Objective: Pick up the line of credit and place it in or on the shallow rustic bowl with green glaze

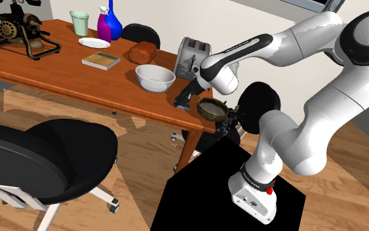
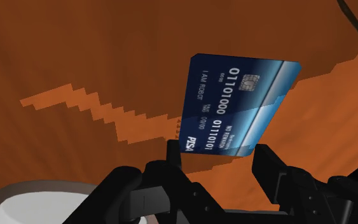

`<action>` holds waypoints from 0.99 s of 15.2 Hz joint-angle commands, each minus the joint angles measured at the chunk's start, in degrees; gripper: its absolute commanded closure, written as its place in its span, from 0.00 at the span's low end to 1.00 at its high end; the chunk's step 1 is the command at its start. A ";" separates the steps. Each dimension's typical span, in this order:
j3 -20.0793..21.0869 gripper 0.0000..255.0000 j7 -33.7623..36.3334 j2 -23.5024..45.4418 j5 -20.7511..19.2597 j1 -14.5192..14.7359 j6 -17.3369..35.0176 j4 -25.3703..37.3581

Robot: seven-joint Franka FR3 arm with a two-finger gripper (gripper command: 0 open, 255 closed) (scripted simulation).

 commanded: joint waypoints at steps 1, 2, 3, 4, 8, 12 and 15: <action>-0.03 1.00 -0.02 0.02 0.02 0.04 -0.01 0.00; 2.00 1.00 1.44 -0.39 -1.43 -2.21 -0.80 -0.01; 3.89 1.00 2.82 -0.81 -2.80 -4.30 -1.59 0.01; 5.61 1.00 4.16 -1.27 -4.13 -6.22 -2.39 0.05; 11.25 1.00 8.95 -3.27 -8.83 -12.52 -5.64 0.48; 15.39 1.00 12.87 -5.32 -12.54 -17.07 -8.96 1.29; 17.81 1.00 15.34 -6.81 -14.76 -19.67 -11.47 2.11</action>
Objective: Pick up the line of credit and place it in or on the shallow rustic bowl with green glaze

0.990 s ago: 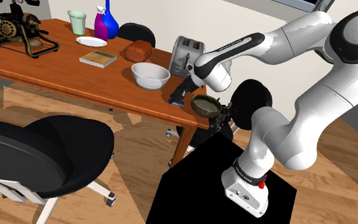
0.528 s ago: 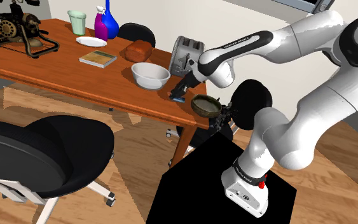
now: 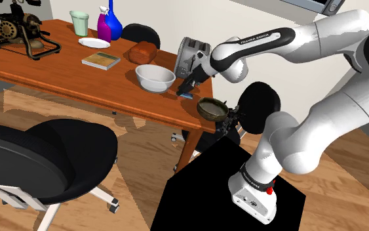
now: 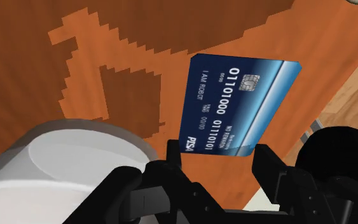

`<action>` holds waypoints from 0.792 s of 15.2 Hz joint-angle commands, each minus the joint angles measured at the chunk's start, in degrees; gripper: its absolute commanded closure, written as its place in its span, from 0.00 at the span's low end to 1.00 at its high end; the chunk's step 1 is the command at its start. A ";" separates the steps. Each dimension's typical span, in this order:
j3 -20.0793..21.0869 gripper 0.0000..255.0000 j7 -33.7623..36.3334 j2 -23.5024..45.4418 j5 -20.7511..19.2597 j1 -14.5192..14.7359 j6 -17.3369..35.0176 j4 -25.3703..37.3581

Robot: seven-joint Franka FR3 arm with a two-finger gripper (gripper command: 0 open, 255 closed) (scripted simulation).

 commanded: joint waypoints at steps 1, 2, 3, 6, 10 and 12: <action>1.58 1.00 1.66 -1.08 -1.57 -1.80 -1.88 0.62; 2.23 1.00 2.38 -1.55 -2.18 -2.48 -2.71 0.94; 2.86 1.00 3.06 -2.00 -2.75 -3.13 -3.55 1.28; 4.51 1.00 4.94 -3.31 -4.26 -4.77 -6.05 2.40; 6.32 1.00 7.12 -4.86 -5.89 -6.46 -9.34 4.10; 7.09 1.00 8.09 -5.55 -6.56 -7.13 -10.97 5.03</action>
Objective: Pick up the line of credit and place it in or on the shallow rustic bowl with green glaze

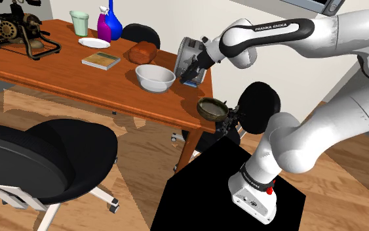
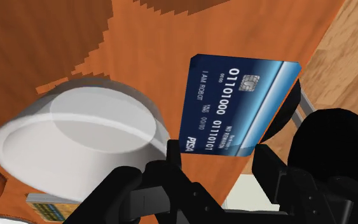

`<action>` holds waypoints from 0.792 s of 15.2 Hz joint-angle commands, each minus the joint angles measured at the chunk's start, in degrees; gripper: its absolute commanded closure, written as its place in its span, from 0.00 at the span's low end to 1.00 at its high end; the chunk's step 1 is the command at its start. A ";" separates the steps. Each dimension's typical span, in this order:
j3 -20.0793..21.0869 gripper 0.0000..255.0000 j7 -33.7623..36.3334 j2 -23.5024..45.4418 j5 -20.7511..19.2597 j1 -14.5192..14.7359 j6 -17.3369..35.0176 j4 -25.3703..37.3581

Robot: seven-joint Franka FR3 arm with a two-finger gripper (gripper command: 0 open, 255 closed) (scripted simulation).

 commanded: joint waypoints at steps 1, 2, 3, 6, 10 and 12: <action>0.71 1.00 0.87 -0.70 -0.62 -0.63 -1.43 0.69; 1.05 1.00 1.32 -1.01 -0.91 -0.90 -2.23 1.19; 1.25 1.00 1.59 -1.20 -1.08 -1.06 -2.72 1.50; 2.70 1.00 2.32 -8.75 -4.14 -5.62 -6.02 -3.11; 3.79 1.00 2.36 -19.12 -7.40 -11.71 -12.17 -8.19; 3.94 1.00 2.03 -24.39 -8.79 -14.76 -15.97 -10.23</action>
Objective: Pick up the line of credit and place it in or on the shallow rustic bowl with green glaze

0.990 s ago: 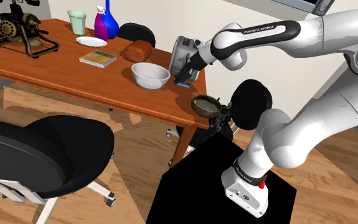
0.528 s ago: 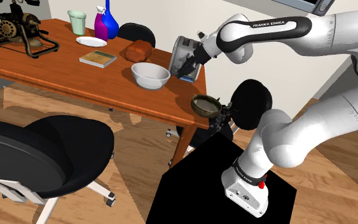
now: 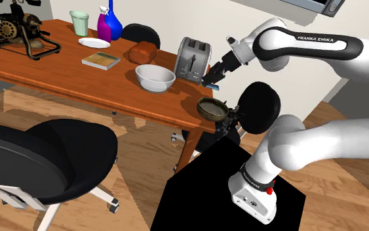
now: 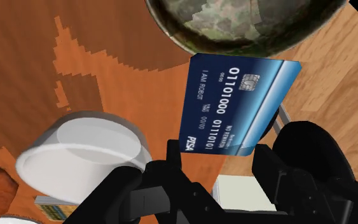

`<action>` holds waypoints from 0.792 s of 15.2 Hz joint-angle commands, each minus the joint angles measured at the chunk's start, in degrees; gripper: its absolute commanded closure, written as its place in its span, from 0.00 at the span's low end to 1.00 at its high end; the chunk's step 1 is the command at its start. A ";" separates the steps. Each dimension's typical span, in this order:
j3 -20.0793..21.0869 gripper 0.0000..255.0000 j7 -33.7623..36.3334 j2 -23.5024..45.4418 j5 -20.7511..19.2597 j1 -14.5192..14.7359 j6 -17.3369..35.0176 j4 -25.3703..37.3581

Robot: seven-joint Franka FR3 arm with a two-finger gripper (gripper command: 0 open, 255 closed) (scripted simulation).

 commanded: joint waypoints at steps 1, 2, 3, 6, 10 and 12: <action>-0.03 1.00 -0.49 -5.50 -1.47 -3.20 -4.19 -2.05; -0.12 1.00 -0.78 -8.12 -2.10 -4.74 -6.36 -2.84; -0.24 1.00 -1.06 -10.20 -2.58 -5.97 -8.15 -3.40; -1.06 1.00 -1.94 -9.95 -2.87 -6.28 -5.99 -5.48; -2.28 1.00 -3.18 -9.35 -3.28 -6.59 -2.96 -8.14; -2.94 1.00 -3.84 -8.91 -3.48 -6.70 -1.36 -9.41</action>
